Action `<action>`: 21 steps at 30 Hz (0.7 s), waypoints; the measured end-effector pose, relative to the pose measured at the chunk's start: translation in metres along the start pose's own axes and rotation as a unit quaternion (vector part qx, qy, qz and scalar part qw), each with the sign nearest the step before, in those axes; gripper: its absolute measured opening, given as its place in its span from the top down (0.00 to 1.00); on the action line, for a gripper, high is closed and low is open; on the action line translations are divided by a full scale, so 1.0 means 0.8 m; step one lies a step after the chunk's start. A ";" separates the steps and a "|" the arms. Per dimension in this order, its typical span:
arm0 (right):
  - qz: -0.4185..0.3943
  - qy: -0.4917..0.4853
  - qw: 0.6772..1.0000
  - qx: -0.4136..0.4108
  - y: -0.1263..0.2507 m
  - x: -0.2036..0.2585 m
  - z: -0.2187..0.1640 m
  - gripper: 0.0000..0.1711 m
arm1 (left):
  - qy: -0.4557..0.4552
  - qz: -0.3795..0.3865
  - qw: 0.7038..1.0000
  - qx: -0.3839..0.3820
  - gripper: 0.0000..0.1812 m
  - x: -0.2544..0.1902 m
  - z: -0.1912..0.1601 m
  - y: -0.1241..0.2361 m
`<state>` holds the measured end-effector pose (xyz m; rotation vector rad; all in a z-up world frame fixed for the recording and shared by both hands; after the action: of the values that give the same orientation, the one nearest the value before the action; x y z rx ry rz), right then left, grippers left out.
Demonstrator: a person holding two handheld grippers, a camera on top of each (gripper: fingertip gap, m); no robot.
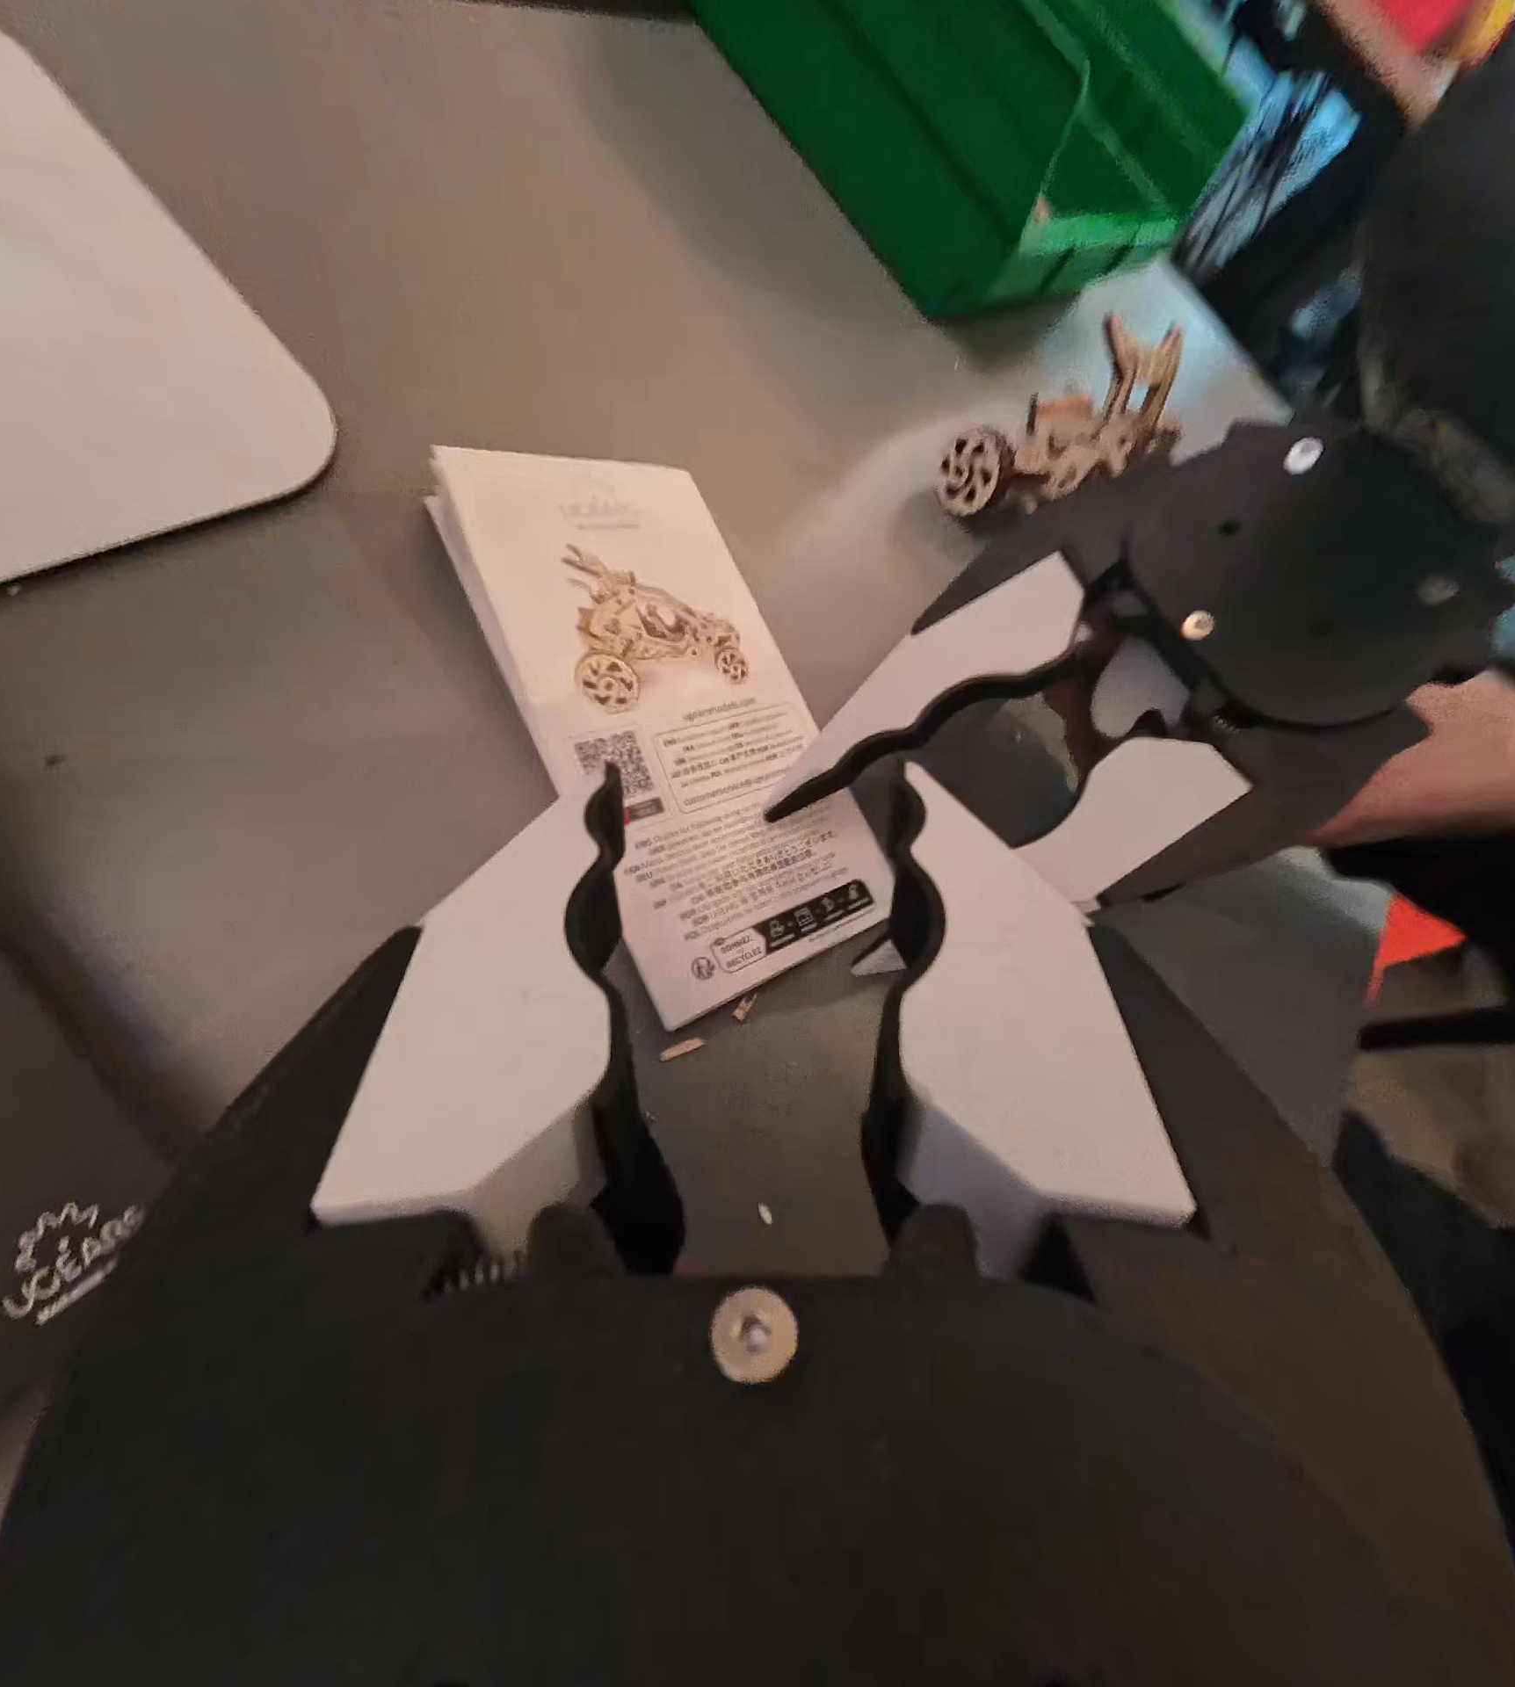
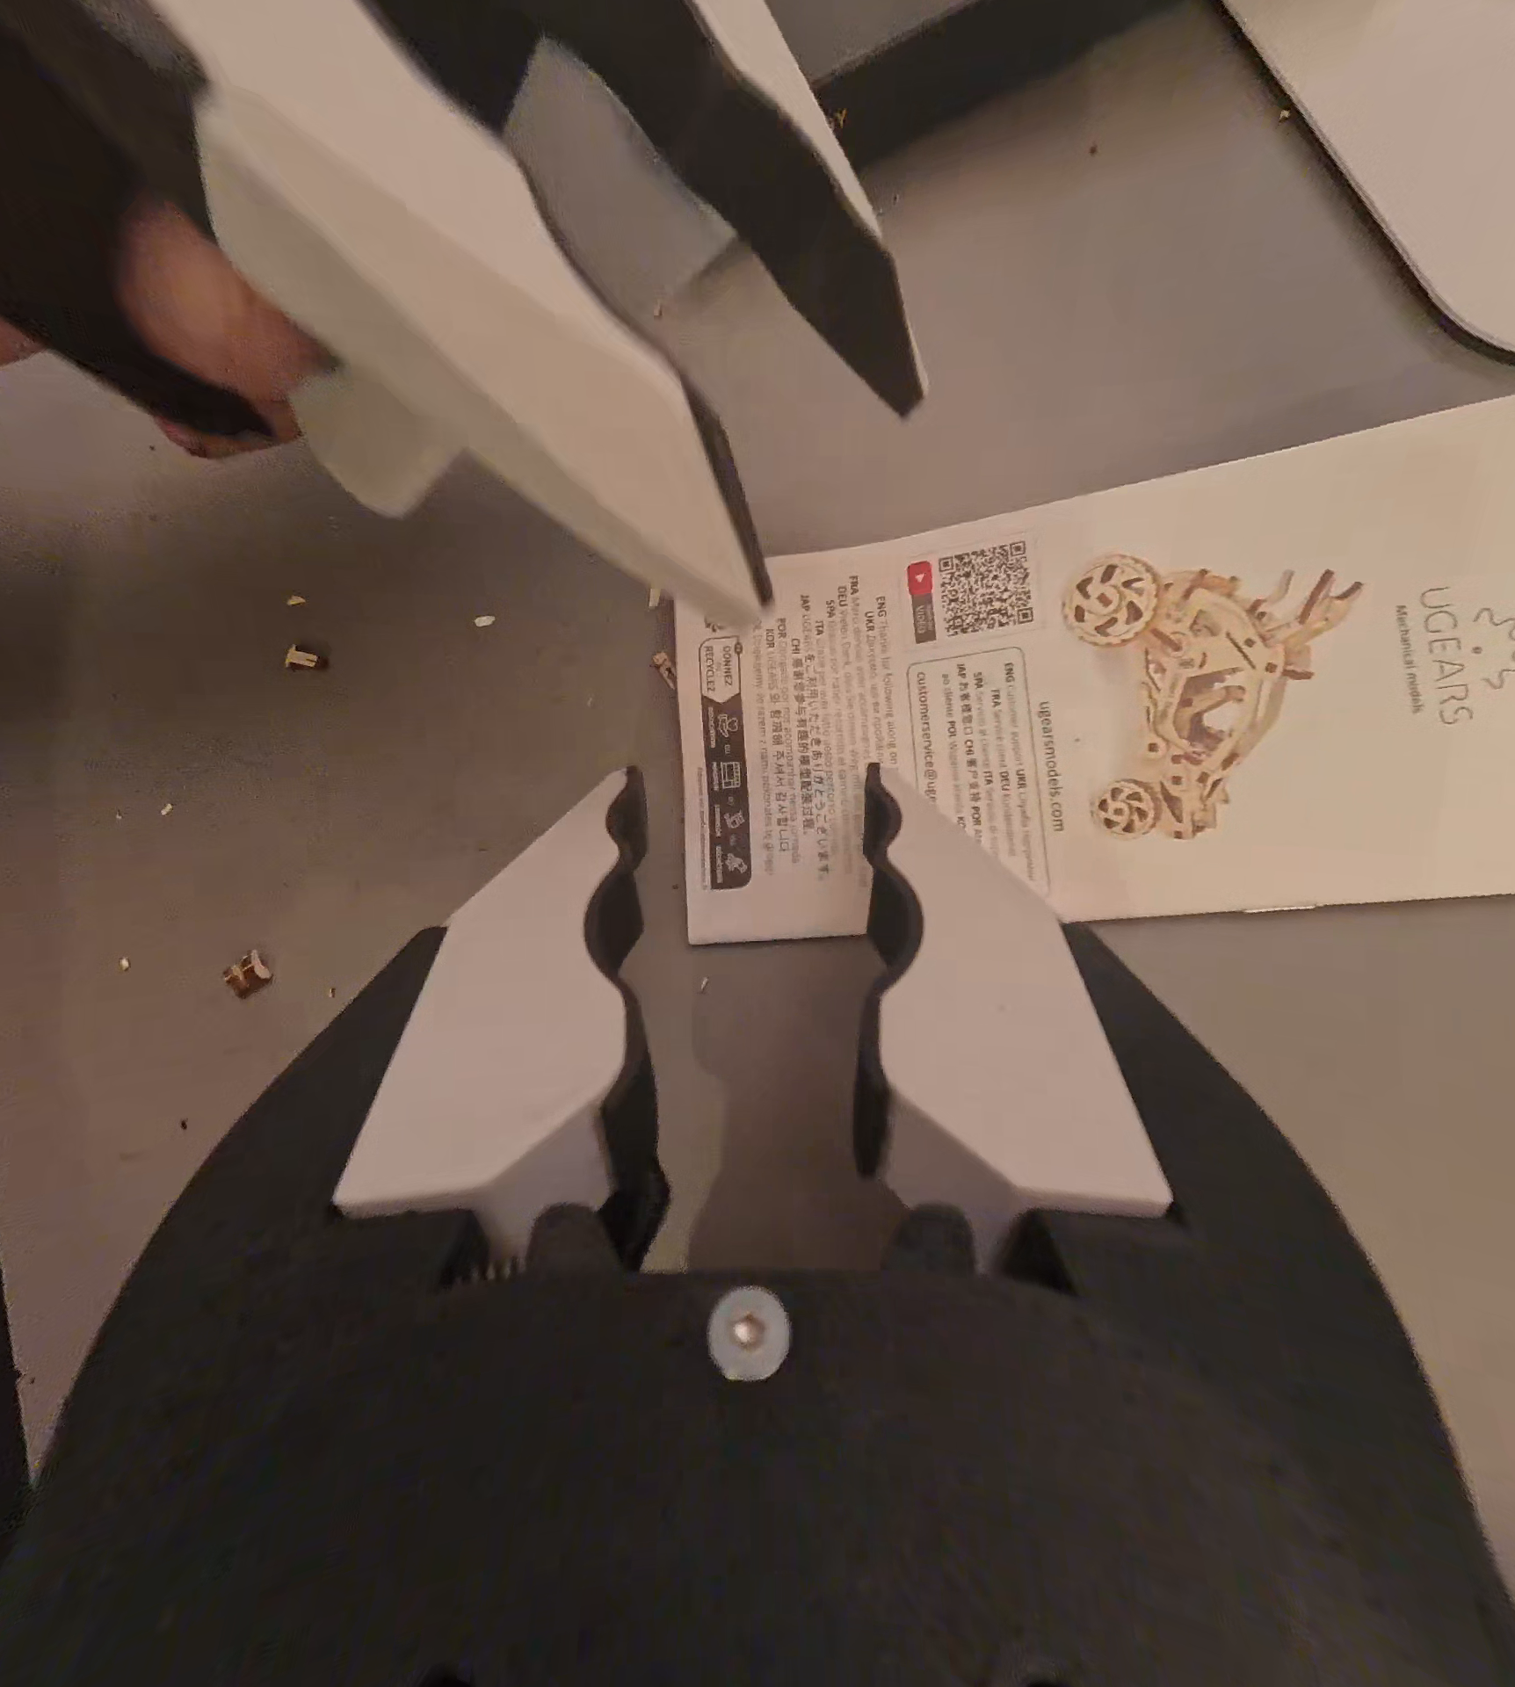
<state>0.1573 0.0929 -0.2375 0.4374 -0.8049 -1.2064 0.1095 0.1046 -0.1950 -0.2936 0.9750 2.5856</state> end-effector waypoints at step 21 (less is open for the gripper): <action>-0.153 -0.192 0.966 -0.079 0.044 -0.114 0.006 0.83 | -0.047 0.072 0.994 0.066 1.00 0.016 -0.046 -0.036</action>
<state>0.1644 0.1904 -0.2390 0.2004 -0.9842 -1.6640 0.1114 0.1033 -0.2432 -0.0686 1.1649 2.6193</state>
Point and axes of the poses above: each gripper's, where its closed fingertips meet, y back along the fingers, z out of its top, x = y × z across the jaws, the point moved 2 cm from there along y, back along the fingers, and after that the axes turned 11 degrees about z, right-handed, at the moved point
